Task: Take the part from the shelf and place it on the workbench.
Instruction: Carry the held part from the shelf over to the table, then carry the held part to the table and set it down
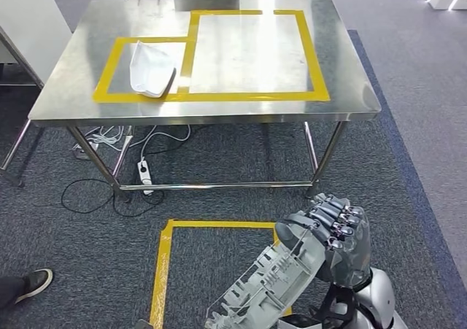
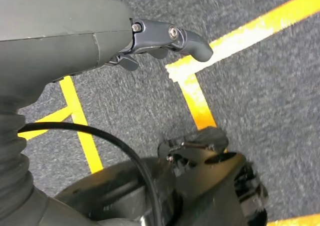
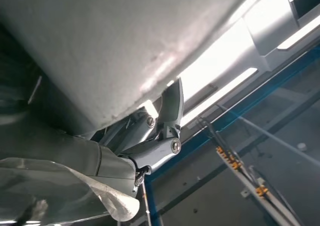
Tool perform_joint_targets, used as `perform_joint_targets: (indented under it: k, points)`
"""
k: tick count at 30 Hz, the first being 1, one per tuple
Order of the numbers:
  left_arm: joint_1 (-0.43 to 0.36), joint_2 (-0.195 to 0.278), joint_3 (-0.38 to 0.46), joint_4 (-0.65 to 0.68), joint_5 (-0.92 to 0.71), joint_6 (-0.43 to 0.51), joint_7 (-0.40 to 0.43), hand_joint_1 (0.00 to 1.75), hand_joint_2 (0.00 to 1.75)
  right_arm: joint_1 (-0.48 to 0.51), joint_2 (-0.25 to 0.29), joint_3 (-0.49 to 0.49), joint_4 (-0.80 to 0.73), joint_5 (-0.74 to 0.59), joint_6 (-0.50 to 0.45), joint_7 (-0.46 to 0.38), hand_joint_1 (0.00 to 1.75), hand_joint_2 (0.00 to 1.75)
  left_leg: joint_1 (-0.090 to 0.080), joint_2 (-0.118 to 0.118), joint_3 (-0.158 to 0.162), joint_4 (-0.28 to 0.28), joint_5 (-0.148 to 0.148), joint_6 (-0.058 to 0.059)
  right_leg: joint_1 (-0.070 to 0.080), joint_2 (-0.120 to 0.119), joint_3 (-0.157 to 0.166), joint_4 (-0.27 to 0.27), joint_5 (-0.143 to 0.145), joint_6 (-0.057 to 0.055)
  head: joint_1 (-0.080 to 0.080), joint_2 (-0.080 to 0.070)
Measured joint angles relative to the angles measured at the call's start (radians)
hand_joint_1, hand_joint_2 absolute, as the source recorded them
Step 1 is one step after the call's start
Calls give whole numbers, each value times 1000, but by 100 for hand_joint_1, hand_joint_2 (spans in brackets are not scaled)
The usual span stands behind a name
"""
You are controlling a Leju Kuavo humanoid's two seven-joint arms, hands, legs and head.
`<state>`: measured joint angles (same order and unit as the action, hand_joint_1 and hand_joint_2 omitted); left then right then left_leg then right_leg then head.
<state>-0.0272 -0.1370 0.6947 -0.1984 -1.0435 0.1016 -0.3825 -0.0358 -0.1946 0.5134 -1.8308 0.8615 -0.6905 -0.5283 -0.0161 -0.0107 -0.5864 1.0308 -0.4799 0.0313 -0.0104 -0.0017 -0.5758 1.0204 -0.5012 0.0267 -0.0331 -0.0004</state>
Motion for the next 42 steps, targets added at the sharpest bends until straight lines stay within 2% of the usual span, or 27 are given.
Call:
perform_joint_targets:
  k: [3, 6, 7, 8, 9, 11, 12, 14, 17, 18, 19, 22, 23, 24, 25, 27, 29, 31, 33, 35, 36, 37, 38, 39, 40, 41, 42]
  points:
    - [0, 2, 0, 0, 0, -1, 0, 0, 175, -1, -2, 1, 0, 0, 0, 0, 175, 175, 4, 1, -11, 30, -22, -18, -7, -2, 7, -8, 4, -11, -3, 0]
    - [1, 2, 0, 0, 0, -1, 1, 0, 175, -1, -2, 2, 1, 0, 0, 0, 175, 175, 15, 2, -87, 198, -101, -37, -10, -5, 14, -11, -2, -20, -6, 0]
    - [2, 2, 0, 0, 0, -1, 1, 0, 175, 0, -2, 2, 2, 0, 0, 0, 175, 175, 19, 3, -114, 251, -117, -41, -10, -5, 17, -11, -5, -21, -6, 0]
    - [2, 2, 0, 0, 0, -2, 1, 0, 175, 0, -2, 3, 3, -1, 0, 0, 175, 175, 22, 3, -127, 275, -114, -43, -11, -5, 20, -11, -8, -20, -6, 0]
    - [1, 2, 0, 0, 0, -2, 1, 0, 175, 1, -2, 3, 4, -1, 0, 0, 175, 175, 24, 3, -121, 260, -93, -45, -11, -4, 26, -11, -12, -18, -6, 0]
    - [2, 2, 0, 0, -1, -3, 1, 0, 175, 1, -2, 4, 5, -2, 0, 0, 175, 175, 26, 5, -66, 142, -21, -43, -13, -3, 38, -12, -22, -11, -6, 0]
    - [2, 2, 0, 0, -1, -3, 1, 0, 175, 0, -2, 4, 5, -2, 0, 1, 175, 175, 24, 6, -35, 78, -1, -39, -13, -2, 45, -12, -28, -5, -6, 0]
    - [2, 2, 0, 0, -2, -3, 0, 0, 175, 0, -2, 5, 5, -4, 0, 1, 175, 175, 19, 8, -3, 9, 0, -27, -11, -2, 52, -16, -34, 10, -5, 0]
    - [5, 2, 0, 0, -4, -3, 0, 0, 175, -1, -2, 7, 5, -5, 0, 2, 175, 175, 18, 6, 14, -11, -12, -3, -12, -3, 59, -10, -32, 30, 1, 0]
    - [6, 1, 0, 0, -4, -3, 0, 0, 175, -3, -2, 8, 5, -6, 0, 2, 175, 175, 19, 5, 24, -16, -15, 5, -13, -3, 47, 13, -36, 33, 5, 0]
    - [6, 1, 0, 0, -4, -3, 0, 0, 175, -5, -3, 8, 5, -6, 0, 2, 175, 175, 20, 4, 34, -19, -19, 12, -13, -2, 21, 56, -45, 34, 8, 0]
    - [5, 0, 0, 0, -6, -5, 0, 0, 175, -6, -4, 10, 6, -7, 0, 2, 175, 175, 17, 3, 57, -22, -41, 22, -10, -1, -111, 238, -98, 34, 16, 0]
    - [6, 0, 0, 0, -6, -5, 0, 0, 175, -4, -5, 11, 6, -7, 0, 2, 175, 175, 15, 2, 69, -22, -52, 23, -10, 0, -146, 269, -109, 33, 16, 0]
    - [8, 0, 0, 0, -6, -6, 0, 0, 175, -3, -5, 11, 6, -7, 0, 2, 175, 175, 14, 1, 85, -22, -64, 23, -9, 0, -164, 265, -105, 31, 17, 0]
    - [9, 0, 0, 0, -6, -6, 0, 0, 175, -2, -6, 12, 6, -8, 0, 2, 175, 175, 12, -1, 104, -22, -78, 23, -7, 0, -167, 229, -82, 27, 18, 0]
    - [10, -1, 0, 0, -6, -6, 0, 0, 175, 0, -9, 12, 7, -8, 0, 3, 175, 175, 9, -2, 140, -21, -110, 20, -1, 0, -151, 111, 15, 15, 19, 0]
    - [9, -2, 0, 1, -6, -6, 0, 0, 175, 3, -12, 12, 8, -9, 0, 3, 175, 175, 7, -2, 165, -27, -138, 11, 6, 0, -131, 44, 75, 3, 19, 0]
    - [7, -2, 0, 1, -6, -5, 0, 0, 175, 4, -13, 13, 9, -9, 0, 3, 175, 175, 6, -2, 185, -27, -144, -2, 7, 2, -109, 34, 65, -5, 21, 0]
    - [2, -1, 0, 1, -6, -5, 0, 0, 175, 3, -13, 13, 8, -9, 0, 3, 175, 175, 5, -1, 164, 39, -112, -14, 2, 2, -83, 24, 54, -14, 21, 0]
    - [-1, -1, 0, 1, -7, -4, 0, 0, 175, 2, -13, 13, 8, -8, 0, 3, 175, 175, 9, 1, 83, 166, -97, -27, -3, 0, -52, 14, 38, -19, 21, 0]
    - [0, -1, 0, 1, -7, -3, 0, 0, 175, 2, -13, 13, 8, -8, 0, 3, 175, 175, 12, 2, 37, 220, -120, -32, -4, -1, -35, 11, 27, -21, 21, 0]
    - [2, -1, 0, 1, -7, -3, 0, 0, 175, 2, -13, 13, 8, -8, 0, 3, 175, 175, 15, 2, -2, 252, -164, -37, -5, 1, -18, 9, 15, -22, 21, 0]
    - [5, 0, 0, 1, -7, -2, 1, 0, 175, 3, -13, 13, 8, -8, 0, 3, 175, 175, 17, 2, -32, 263, -213, -40, -7, 2, 0, 8, 1, -21, 21, 0]
    - [6, 0, 0, 1, -7, -1, 2, 0, 175, 3, -13, 13, 8, -8, 0, 3, 175, 175, 19, 2, -52, 252, -245, -42, -8, 4, 19, 8, -13, -21, 21, 0]
    - [6, 0, 0, 1, -7, 1, 3, 0, 175, 3, -13, 13, 8, -8, 0, 3, 175, 175, 20, 2, -64, 222, -246, -43, -10, 6, 39, 8, -28, -18, 21, 0]
    - [7, 1, 0, 1, -7, 2, 3, 0, 175, 3, -13, 13, 8, -8, 0, 3, 175, 175, 21, 3, -69, 176, -206, -43, -12, 7, 58, 7, -44, -14, 21, 0]
    - [9, 1, 0, 1, -8, 3, 4, 0, 175, 4, -13, 13, 8, -8, 0, 3, 175, 175, 22, 4, -71, 126, -126, -41, -13, 8, 75, 8, -58, -9, 21, 0]
